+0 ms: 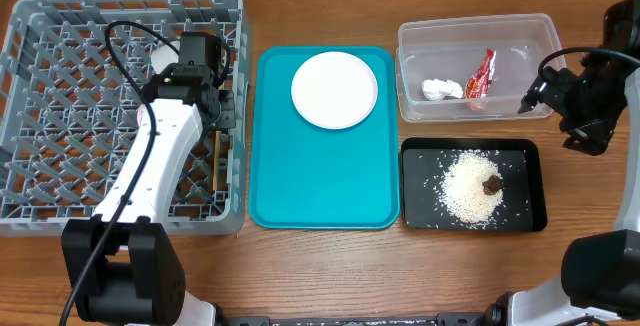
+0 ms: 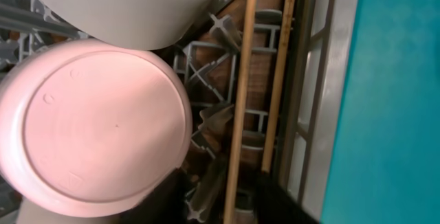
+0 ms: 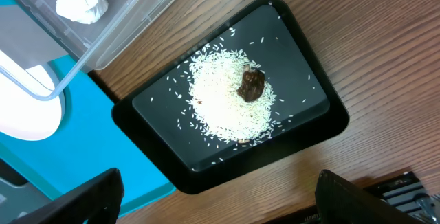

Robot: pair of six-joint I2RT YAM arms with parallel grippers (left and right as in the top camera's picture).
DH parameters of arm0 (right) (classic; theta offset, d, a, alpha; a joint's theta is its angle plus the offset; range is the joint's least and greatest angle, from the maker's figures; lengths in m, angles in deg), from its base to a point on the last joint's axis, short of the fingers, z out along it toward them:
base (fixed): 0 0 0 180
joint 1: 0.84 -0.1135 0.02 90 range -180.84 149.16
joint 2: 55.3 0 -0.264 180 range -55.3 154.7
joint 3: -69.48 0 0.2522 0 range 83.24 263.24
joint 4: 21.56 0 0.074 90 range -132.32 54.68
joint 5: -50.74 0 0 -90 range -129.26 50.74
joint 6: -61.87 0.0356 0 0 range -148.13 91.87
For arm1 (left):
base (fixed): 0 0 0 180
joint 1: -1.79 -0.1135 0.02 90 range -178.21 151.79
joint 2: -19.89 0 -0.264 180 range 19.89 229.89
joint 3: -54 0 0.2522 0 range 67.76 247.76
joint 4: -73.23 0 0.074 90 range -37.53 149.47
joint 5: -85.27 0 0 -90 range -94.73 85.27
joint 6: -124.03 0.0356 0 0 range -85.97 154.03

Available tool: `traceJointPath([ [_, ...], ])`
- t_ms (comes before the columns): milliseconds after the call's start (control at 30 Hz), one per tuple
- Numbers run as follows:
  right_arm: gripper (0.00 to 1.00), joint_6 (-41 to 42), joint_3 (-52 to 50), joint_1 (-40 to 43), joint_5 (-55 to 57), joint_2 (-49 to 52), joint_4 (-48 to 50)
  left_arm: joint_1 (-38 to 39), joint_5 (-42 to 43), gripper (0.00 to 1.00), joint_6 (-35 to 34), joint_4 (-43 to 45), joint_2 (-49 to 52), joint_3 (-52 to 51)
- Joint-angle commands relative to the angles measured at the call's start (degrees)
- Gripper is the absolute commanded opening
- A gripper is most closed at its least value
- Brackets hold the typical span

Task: Sort waste into correct bins and load items into the dishwasher
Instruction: 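Carry the second chopstick into the dish rack and release it, then move the left gripper to the white plate and grasp its rim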

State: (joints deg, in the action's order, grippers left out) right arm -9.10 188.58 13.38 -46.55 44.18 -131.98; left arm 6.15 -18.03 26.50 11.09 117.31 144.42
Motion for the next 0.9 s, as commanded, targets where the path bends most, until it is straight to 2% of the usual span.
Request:
traceJointPath([
  [0, 0.91, -0.37, 0.74, 0.0, -0.28, -1.75, 0.28, -0.17, 1.86, 0.43, 0.28, 0.24, -0.04, 1.09],
  [200, 0.91, -0.37, 0.74, 0.0, -0.28, -1.75, 0.35, 1.07, 11.39, 0.52, 0.28, 1.36, -1.86, 1.57],
  [300, 0.91, -0.37, 0.74, 0.0, -0.28, -1.75, 0.37, 3.21, 17.75, 0.6, 0.35, 3.96, -2.54, 1.62],
  [367, 0.91, -0.37, 0.74, 0.0, -0.28, -1.75, 0.52, 5.25, 20.04, 0.61, 1.25, 5.77, -2.58, 1.62],
  [700, 0.91, -0.35, 0.74, 0.0, -0.31, -1.75, 0.5, 17.49, 20.26, 0.68, 13.44, 13.29, 0.81, 1.6],
  [867, 0.91, -0.37, 0.74, 0.0, -0.31, -1.75, 0.31, 20.9, 20.17, 0.72, 17.79, 16.81, 5.46, 1.6],
])
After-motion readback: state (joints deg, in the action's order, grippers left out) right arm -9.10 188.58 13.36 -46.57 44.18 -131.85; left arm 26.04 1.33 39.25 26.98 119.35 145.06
